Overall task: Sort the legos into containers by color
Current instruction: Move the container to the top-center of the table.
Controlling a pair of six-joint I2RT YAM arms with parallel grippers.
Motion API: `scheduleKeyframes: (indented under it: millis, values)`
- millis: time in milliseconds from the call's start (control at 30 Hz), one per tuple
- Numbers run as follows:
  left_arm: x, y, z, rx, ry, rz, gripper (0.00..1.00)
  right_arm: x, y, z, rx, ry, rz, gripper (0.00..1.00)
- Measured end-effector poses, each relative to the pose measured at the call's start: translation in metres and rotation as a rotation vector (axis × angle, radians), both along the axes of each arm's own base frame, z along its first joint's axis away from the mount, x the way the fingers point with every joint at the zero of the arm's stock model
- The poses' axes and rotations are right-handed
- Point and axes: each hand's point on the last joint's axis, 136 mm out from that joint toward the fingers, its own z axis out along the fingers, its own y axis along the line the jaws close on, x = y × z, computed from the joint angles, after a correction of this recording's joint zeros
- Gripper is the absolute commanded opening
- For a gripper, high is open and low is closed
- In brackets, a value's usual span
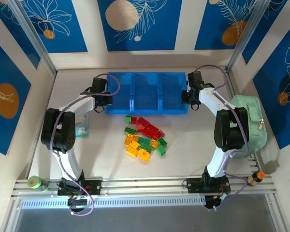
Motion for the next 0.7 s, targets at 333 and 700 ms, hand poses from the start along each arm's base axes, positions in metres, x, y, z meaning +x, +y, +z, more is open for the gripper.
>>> scheduleKeyframes:
  millis: [333,700]
  values:
    - [0.010,-0.008,0.023,-0.042,-0.040,-0.007,0.76,-0.002,0.004,-0.002,0.028,0.027,-0.032,0.64]
    - [-0.060,-0.026,0.098,-0.101,-0.187,-0.066,0.77,-0.051,0.055,0.081,0.061,-0.132,0.117,0.69]
